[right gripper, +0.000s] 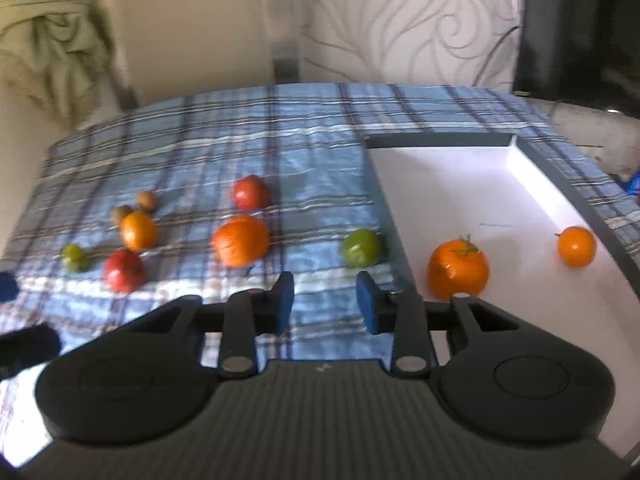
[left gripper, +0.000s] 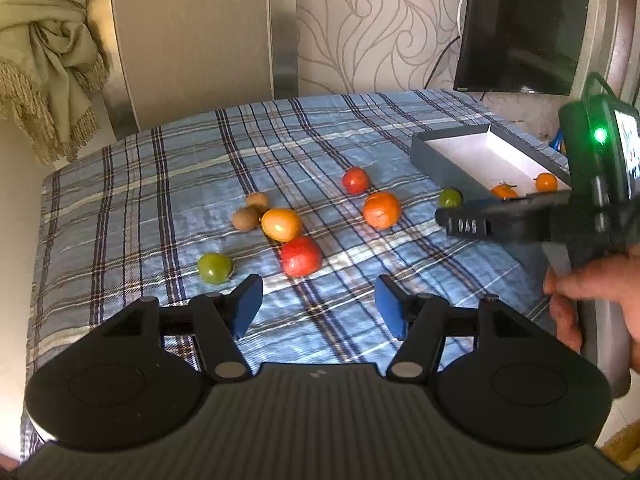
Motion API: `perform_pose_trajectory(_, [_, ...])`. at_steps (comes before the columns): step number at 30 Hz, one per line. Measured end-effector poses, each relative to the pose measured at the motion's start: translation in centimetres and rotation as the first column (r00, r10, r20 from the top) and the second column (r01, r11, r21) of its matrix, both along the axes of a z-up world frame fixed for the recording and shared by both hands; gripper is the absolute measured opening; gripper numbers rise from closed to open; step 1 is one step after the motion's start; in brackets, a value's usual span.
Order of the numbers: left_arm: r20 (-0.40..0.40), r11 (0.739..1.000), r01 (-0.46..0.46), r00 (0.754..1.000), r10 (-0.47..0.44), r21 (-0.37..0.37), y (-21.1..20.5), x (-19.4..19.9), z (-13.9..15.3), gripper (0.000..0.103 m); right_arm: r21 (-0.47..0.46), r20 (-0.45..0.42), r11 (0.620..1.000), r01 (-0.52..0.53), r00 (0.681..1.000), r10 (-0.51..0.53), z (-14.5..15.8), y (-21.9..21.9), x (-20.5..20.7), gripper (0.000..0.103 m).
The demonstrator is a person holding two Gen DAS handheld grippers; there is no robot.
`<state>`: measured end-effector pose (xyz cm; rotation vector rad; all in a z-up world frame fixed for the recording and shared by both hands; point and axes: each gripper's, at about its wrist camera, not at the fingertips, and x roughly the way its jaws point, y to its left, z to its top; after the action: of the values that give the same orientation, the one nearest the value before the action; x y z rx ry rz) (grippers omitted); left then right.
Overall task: Organize fruits
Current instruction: 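Move the right tool to the green lime and close on it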
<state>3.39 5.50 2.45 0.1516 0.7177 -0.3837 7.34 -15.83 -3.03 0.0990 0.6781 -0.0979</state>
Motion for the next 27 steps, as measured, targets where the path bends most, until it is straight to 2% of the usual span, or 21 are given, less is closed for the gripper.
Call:
perform_pose_trajectory(4, [-0.016, 1.0, 0.021, 1.0, -0.021, -0.02, 0.8, 1.1, -0.7, 0.067, -0.029, -0.017, 0.998, 0.052, 0.998, -0.053, 0.2, 0.1, 1.2, 0.029])
perform_pose_trajectory(10, [-0.032, 0.998, 0.032, 0.999, -0.033, -0.047, 1.8, 2.3, -1.3, 0.067, -0.12, -0.048, 0.988, 0.102, 0.993, -0.109, 0.1, 0.7, 2.9, 0.028])
perform_pose_trajectory(14, [-0.033, 0.998, 0.024, 0.999, -0.026, -0.06, 2.4, 2.9, -1.5, 0.067, -0.163, -0.082, 0.982, 0.096, 0.991, -0.11, -0.4, 1.3, 4.2, 0.028])
perform_pose_trajectory(18, [-0.048, 0.998, 0.008, 0.999, -0.011, -0.062, 2.9, 3.3, -2.0, 0.068, -0.233, -0.075, 0.97, 0.075, 0.993, -0.095, -1.1, 2.0, 5.0, 0.027])
perform_pose_trajectory(22, [-0.049, 0.998, 0.0, 0.999, -0.003, -0.066, 3.1, 3.5, -2.2, 0.068, -0.228, -0.071, 0.971, 0.066, 0.994, -0.084, -0.9, 2.0, 4.6, 0.028])
perform_pose_trajectory(27, [-0.046, 0.998, 0.005, 0.999, -0.008, -0.059, 2.5, 4.0, -2.8, 0.067, -0.155, -0.087, 0.987, 0.033, 0.995, -0.047, 0.0, 1.8, 3.4, 0.028])
